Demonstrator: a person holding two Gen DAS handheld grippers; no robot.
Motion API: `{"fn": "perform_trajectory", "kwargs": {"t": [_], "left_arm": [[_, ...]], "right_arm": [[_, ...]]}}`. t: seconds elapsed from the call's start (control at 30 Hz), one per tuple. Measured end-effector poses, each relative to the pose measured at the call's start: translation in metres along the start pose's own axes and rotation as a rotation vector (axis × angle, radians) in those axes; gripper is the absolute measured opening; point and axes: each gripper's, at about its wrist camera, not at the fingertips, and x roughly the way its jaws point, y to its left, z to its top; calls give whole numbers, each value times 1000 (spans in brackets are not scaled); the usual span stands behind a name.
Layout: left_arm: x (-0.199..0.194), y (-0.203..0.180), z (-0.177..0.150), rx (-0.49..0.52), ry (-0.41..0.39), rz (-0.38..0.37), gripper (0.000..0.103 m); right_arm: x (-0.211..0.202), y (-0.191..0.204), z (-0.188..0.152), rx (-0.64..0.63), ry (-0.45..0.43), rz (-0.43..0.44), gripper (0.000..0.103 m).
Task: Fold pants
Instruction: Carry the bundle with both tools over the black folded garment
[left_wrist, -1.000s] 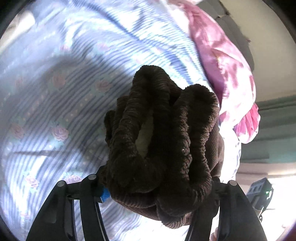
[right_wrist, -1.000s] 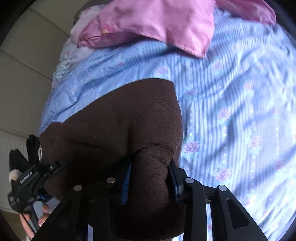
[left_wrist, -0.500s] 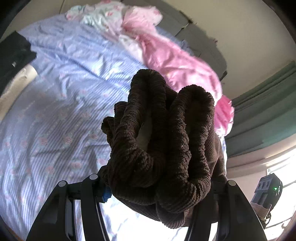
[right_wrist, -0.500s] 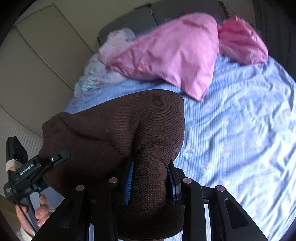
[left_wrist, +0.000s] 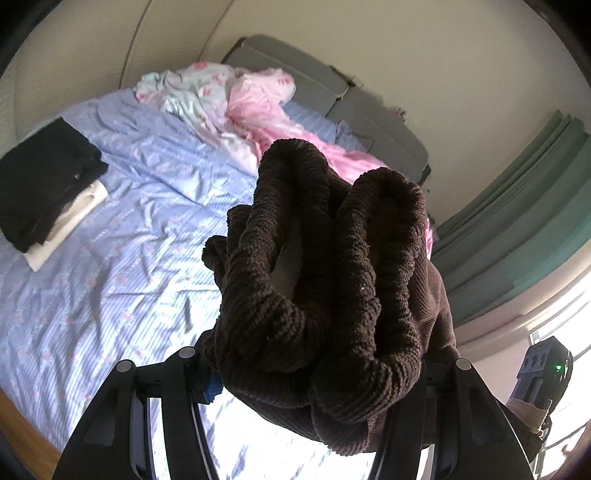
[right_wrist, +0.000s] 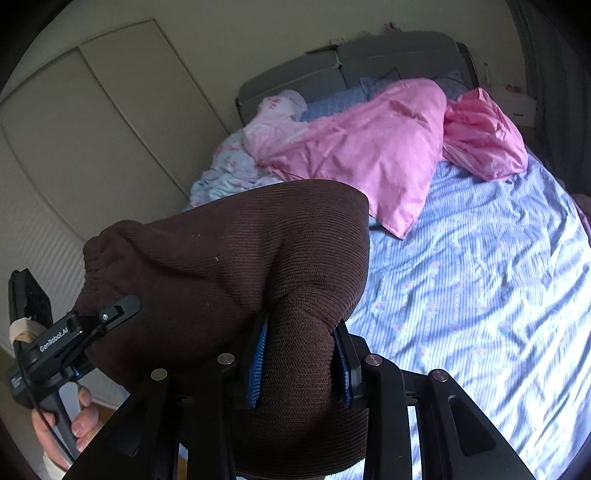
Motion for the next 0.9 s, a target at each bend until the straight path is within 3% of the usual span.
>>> {"fn": "perform_trajectory", "kwargs": {"t": [0.2, 0.43, 0.9], "left_arm": [[-41, 11, 3, -9, -46, -11, 56], [-76, 70, 31, -27, -77, -44, 56], [-109, 262, 179, 115, 92, -109, 56]], "right_arm": [[-18, 34, -3, -48, -26, 14, 32], [-3, 107, -9, -93, -61, 6, 32], [100, 309, -49, 59, -103, -98, 32]]}}
